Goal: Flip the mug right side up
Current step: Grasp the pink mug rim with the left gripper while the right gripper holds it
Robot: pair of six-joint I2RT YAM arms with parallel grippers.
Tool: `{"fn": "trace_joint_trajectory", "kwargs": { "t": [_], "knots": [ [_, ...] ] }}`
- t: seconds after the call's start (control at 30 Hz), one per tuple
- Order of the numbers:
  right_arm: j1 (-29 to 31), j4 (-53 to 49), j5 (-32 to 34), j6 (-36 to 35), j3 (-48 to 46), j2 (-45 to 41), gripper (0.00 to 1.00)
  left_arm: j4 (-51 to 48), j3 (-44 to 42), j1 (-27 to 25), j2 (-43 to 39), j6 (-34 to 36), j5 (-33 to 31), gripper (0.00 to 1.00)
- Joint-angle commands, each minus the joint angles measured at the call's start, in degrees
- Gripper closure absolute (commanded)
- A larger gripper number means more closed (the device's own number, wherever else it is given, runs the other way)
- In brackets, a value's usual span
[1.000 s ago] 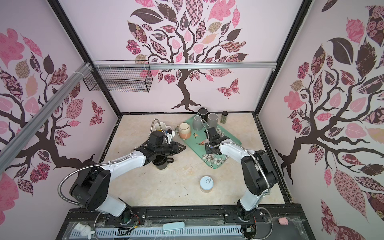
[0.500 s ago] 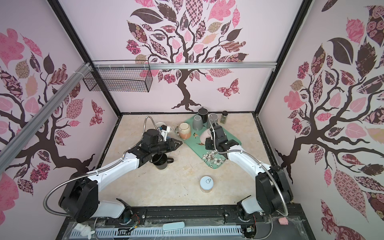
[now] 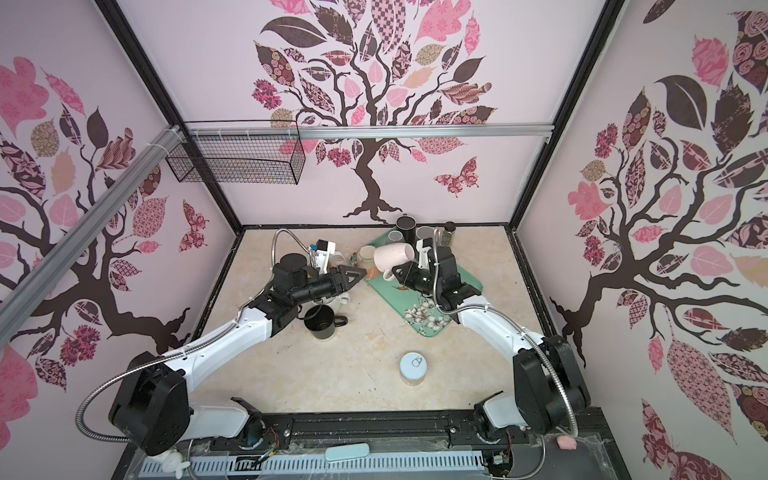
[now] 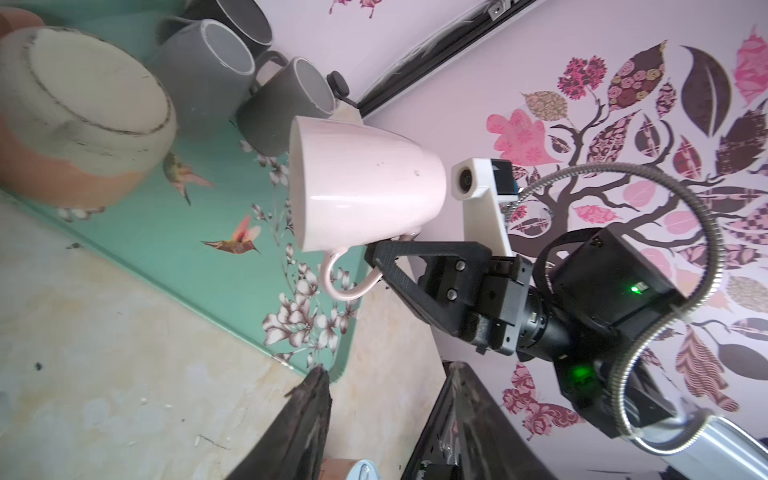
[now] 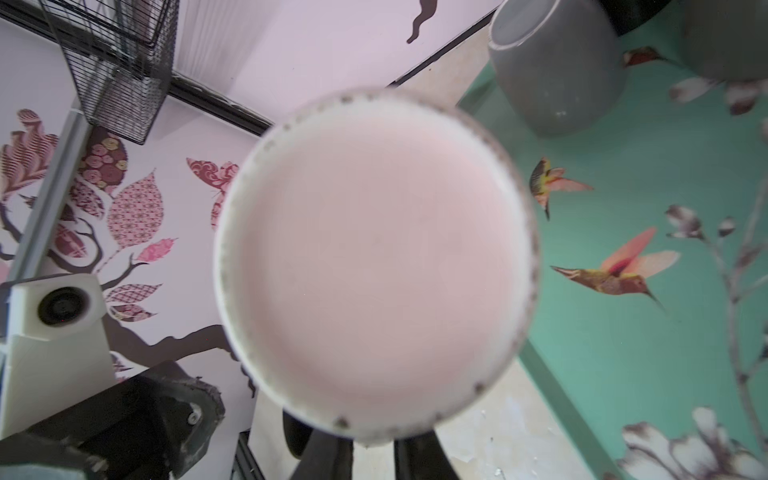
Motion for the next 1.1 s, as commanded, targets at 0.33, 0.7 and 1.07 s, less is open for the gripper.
{"fn": "trace_joint_trajectory", "kwargs": {
  "t": [0.33,0.7,1.07],
  "knots": [
    [0.81,23.71,-11.70,15.33,-1.11,-1.25,1.00,21.49,-0.09,0.65,10.33,-19.52,8.23,0.54],
    [1.71,28.93,-13.37,20.07,-2.44,0.42,1.00,40.29,-0.21,0.68,15.67,-32.29,9.67,0.66],
    [1.65,21.84,-13.74,16.63,-1.10,1.87,0.93,31.07,-0.69,0.68,12.71,-27.16,10.11,1.00]
  ]
}}
